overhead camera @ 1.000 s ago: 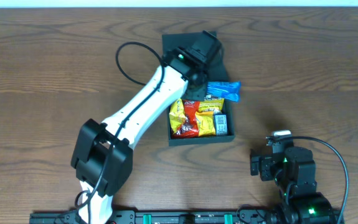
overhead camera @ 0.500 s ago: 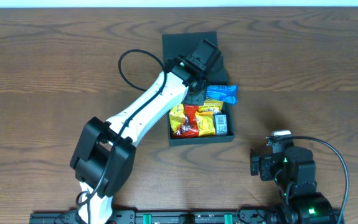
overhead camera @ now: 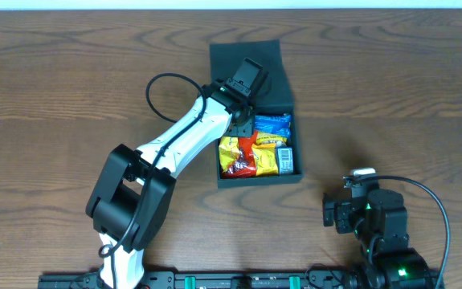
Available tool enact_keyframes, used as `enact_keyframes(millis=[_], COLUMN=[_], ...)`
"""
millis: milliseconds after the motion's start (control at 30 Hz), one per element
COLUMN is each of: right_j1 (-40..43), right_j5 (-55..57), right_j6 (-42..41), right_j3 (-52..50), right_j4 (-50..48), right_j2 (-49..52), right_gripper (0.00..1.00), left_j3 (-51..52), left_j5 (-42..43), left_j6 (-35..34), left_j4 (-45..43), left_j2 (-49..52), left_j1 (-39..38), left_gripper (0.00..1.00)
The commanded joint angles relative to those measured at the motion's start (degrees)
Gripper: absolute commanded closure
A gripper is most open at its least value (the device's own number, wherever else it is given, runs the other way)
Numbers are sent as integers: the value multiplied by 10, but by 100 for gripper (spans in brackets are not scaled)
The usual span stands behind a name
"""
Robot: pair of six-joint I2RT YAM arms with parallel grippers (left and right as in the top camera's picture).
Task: Pack container
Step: 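Open the left gripper and withdraw it beside the box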
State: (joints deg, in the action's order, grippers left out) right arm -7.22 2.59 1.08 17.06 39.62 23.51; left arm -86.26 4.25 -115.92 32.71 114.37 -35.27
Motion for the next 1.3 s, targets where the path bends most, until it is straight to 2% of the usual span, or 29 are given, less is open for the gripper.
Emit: enact_keyframes(millis=[0, 100, 233, 400, 500, 567, 633, 700, 800, 833, 900, 1033, 1133, 1267], right_j1=[5, 5, 5, 5, 5, 5, 5, 5, 5, 5, 5, 5, 5, 5], right_j5=[4, 4, 4, 4, 4, 4, 4, 4, 4, 4, 4, 4, 4, 4], right_j6=[-2, -2, -2, -2, -2, -2, -2, -2, -2, -2, -2, -2, -2, -2], right_j3=[0, 0, 0, 0, 0, 0, 0, 0, 0, 0, 0, 0, 0, 0], right_j4=[1, 1, 1, 1, 1, 1, 1, 1, 1, 1, 1, 1, 1, 1], right_j2=[-2, -2, -2, -2, -2, -2, -2, -2, -2, -2, -2, -2, -2, -2], right_gripper=[1, 1, 1, 1, 1, 1, 1, 1, 1, 1, 1, 1, 1, 1], left_j3=[8, 8, 7, 7, 7, 7, 7, 7, 7, 7, 7, 7, 7, 9], left_j5=[-33, -35, -36, -49, -106, -144, -197, -264, -337, -355, -363, -362, -361, -347], left_j6=[-35, -34, -30, 12, 34, 80, 161, 280, 398, 487, 633, 851, 967, 1027], left_j4=[-48, -89, -97, -101, -100, -100, -85, -23, 82, 118, 158, 226, 288, 366], left_j2=[-16, -16, -17, -47, -92, -124, -163, -217, -293, -321, -356, -396, -403, -403], left_j1=[5, 5, -1, -22, -31, -31, -30, -19, -2, 3, 5, 5, 5, 5], left_gripper=[48, 27, 12, 9, 9, 9, 6, 3, 4, 5, 5, 5, 4, 3])
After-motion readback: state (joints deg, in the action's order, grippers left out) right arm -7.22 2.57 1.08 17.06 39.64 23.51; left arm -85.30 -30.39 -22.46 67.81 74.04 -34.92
